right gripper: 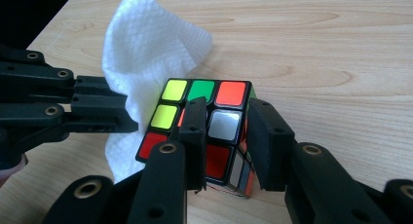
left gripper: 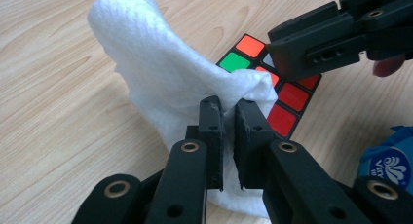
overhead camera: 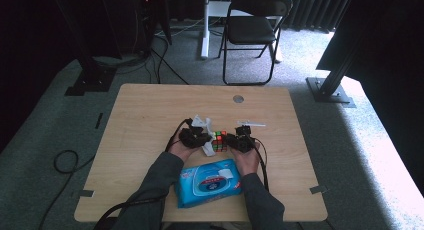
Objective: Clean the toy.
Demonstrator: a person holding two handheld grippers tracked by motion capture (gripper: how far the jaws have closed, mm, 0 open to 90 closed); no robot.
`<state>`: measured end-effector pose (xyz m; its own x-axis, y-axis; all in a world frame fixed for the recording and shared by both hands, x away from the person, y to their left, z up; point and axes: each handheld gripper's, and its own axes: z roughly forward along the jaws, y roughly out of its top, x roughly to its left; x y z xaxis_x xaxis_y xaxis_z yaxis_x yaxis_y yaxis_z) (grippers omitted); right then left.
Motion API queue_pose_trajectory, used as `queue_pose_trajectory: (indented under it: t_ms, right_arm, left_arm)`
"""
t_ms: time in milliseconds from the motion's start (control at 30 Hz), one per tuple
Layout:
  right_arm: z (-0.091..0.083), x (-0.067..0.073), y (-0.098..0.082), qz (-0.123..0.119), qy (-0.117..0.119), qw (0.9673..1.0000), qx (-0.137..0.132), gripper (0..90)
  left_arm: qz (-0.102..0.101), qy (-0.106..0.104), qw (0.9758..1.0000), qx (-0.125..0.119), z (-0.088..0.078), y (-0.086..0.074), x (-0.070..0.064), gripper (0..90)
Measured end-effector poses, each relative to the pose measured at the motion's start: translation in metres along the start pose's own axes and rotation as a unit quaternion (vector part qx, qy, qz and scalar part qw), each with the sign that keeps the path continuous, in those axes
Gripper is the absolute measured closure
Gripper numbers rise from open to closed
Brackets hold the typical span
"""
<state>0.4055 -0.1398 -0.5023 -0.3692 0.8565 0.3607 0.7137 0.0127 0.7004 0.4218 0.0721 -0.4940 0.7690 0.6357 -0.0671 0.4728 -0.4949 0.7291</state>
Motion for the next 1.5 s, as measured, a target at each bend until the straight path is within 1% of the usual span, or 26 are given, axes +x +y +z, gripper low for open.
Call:
queue_pose_trajectory:
  t_ms: [100,167,333,367,467,533,567,600,733,1067,1133,1267,1500]
  right_arm:
    - [0.000,0.000,0.000,0.001,-0.001,1.0000,-0.001,69.8]
    - [0.000,0.000,0.000,0.001,-0.002,1.0000,-0.001,69.8]
    - [0.000,0.001,0.000,-0.001,-0.003,1.0000,-0.001,69.8]
    - [0.000,0.001,0.000,0.000,-0.003,1.0000,-0.001,69.8]
    - [0.000,0.000,0.000,0.000,-0.002,1.0000,-0.001,69.8]
    - [0.000,0.001,0.000,0.001,-0.002,1.0000,0.000,69.8]
    - [0.000,0.000,0.000,0.001,-0.002,1.0000,-0.001,69.8]
    - [0.000,0.001,0.000,0.001,-0.002,1.0000,0.000,69.8]
    - [0.000,0.000,0.000,0.001,-0.001,1.0000,-0.001,69.8]
    - [0.000,0.000,0.000,0.001,0.000,1.0000,-0.001,69.8]
    - [0.000,0.000,-0.001,0.002,0.000,1.0000,-0.002,69.8]
    - [0.000,0.000,-0.001,0.002,0.001,1.0000,-0.002,69.7]
    - [0.000,0.000,0.000,0.002,0.001,1.0000,-0.002,69.7]
  left_arm:
    - [0.001,0.002,1.0000,0.008,0.003,-0.003,0.000,83.0]
    - [-0.004,-0.002,1.0000,0.006,0.004,-0.004,0.002,83.1]
    - [-0.008,-0.003,0.9999,0.008,0.005,-0.005,0.005,83.1]
    - [-0.007,-0.001,0.9999,0.014,0.007,-0.006,0.006,83.1]
    - [-0.002,0.005,0.9991,0.042,0.019,-0.013,0.004,83.1]
    - [-0.004,-0.002,0.9983,0.059,0.027,-0.018,0.005,83.1]
    - [-0.005,-0.006,0.9981,0.061,0.029,-0.021,0.006,83.0]
    - [-0.013,-0.011,0.9982,0.058,0.029,-0.021,0.008,82.9]
    - [-0.008,-0.013,0.9979,0.063,0.030,-0.019,0.008,82.9]
    - [-0.009,-0.011,0.9982,0.059,0.029,-0.020,0.008,82.6]
    - [-0.009,-0.007,0.9982,0.058,0.028,-0.020,0.007,82.6]
    - [-0.010,-0.006,0.9986,0.052,0.024,-0.018,0.008,82.6]
    - [-0.004,-0.010,0.9994,0.034,0.011,-0.014,0.006,82.6]
